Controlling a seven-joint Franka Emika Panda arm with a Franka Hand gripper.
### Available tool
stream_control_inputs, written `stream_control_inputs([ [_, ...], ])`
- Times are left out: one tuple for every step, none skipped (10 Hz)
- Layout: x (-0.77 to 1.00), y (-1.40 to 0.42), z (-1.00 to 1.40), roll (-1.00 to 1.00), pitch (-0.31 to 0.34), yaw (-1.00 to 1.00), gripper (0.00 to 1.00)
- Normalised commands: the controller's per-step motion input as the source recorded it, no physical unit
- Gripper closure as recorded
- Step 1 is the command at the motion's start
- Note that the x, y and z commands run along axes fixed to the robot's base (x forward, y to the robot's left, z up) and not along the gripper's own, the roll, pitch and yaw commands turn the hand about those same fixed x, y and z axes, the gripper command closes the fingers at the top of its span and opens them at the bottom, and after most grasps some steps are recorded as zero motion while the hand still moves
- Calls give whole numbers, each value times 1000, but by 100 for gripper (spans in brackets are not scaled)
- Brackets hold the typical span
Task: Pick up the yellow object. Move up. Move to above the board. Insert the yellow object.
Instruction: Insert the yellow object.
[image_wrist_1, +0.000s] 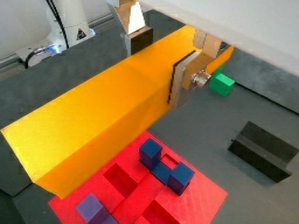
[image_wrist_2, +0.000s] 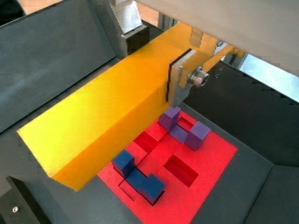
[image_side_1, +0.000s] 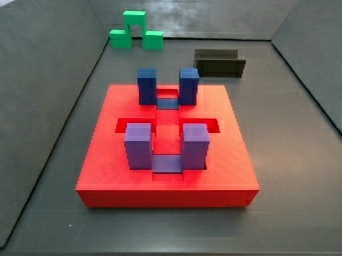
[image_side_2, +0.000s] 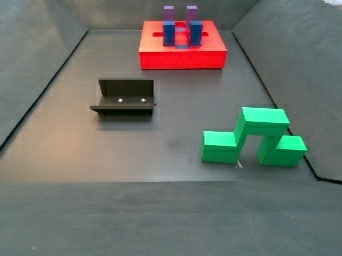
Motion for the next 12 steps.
stream_control_inputs([
  [0,-31,-140,-74,-53,-23,100],
  [0,-140,-783,0,-123,-34,100],
  [0,-140,-974,0,-150,-31,100],
  [71,-174,-986,30,-136,0,100],
  [0,-234,-889,103,-140,200,100],
  [0,-226,-740,117,-199,369,100],
  [0,-283,-720,124,-213,280,100],
  [23,-289,-697,131,-221,246,100],
  [40,-251,-709,124,-223,186,100],
  [51,-146,-737,104,-226,0,100],
  [106,-9,-737,100,-210,-6,100],
  [114,43,-643,36,-220,-169,100],
])
